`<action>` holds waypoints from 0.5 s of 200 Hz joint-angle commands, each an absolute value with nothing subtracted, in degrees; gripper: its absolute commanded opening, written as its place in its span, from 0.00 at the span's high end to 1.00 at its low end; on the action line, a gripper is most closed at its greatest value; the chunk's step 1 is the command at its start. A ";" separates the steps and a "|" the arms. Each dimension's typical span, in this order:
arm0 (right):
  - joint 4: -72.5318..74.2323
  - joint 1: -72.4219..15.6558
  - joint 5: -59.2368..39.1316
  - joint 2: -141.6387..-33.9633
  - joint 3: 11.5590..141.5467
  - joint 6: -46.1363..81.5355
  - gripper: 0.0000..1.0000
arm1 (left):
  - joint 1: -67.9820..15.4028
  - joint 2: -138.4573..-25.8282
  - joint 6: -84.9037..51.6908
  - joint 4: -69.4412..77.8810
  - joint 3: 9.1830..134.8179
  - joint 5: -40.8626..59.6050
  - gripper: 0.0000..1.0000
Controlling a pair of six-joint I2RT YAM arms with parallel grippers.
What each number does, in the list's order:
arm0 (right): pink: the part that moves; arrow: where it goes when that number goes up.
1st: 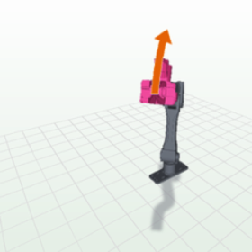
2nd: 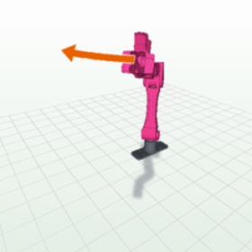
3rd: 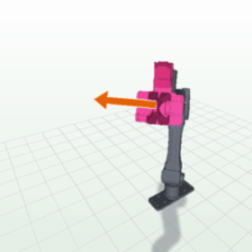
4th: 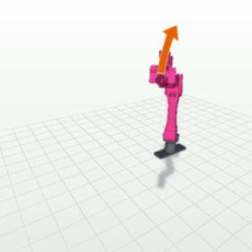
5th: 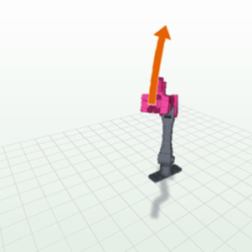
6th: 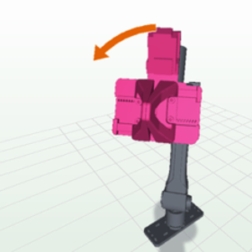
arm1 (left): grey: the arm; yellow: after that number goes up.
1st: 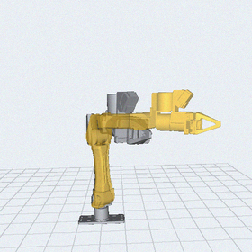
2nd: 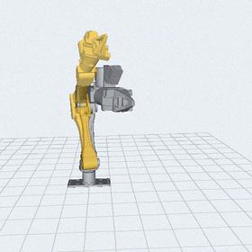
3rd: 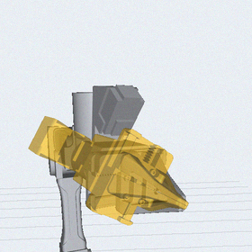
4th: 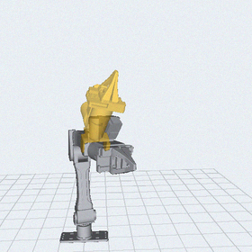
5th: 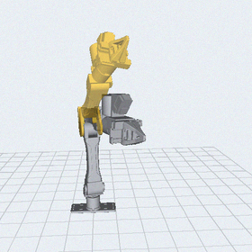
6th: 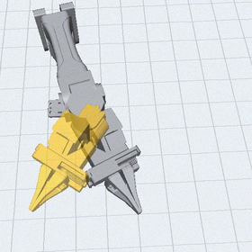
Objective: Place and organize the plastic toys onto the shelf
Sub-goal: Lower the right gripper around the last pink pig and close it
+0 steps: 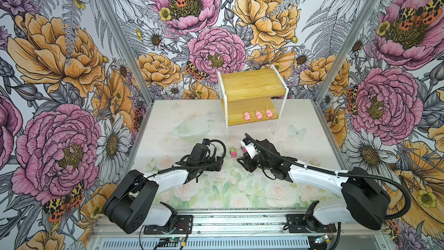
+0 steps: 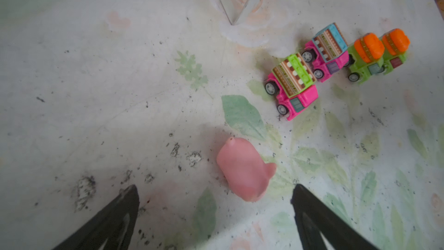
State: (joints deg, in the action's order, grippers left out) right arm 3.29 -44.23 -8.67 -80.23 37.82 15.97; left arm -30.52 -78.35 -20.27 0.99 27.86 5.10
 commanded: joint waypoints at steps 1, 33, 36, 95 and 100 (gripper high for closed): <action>10.69 -46.86 -6.02 -82.53 37.68 19.92 0.51 | -29.99 -75.78 -23.23 -1.78 27.27 5.89 0.01; 12.87 -50.27 -4.88 -88.06 40.30 20.75 0.53 | -28.93 -71.96 -25.73 -6.47 27.52 2.23 0.01; 13.10 -50.57 -4.84 -88.65 40.64 20.77 0.53 | -28.61 -71.50 -25.97 -6.59 27.32 2.40 0.01; 13.41 -53.68 -1.65 -98.96 47.91 21.69 0.53 | -19.26 -61.71 -29.37 -7.44 22.93 10.76 0.01; 13.28 -53.74 -1.36 -99.60 48.54 21.79 0.53 | -18.66 -61.22 -29.44 -7.80 22.85 11.04 0.01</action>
State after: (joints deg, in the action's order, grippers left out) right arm 11.46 -53.23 -3.81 -96.66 44.93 20.60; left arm -21.56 -63.77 -27.31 -6.20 24.62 6.57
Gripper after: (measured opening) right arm 0.473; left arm 0.988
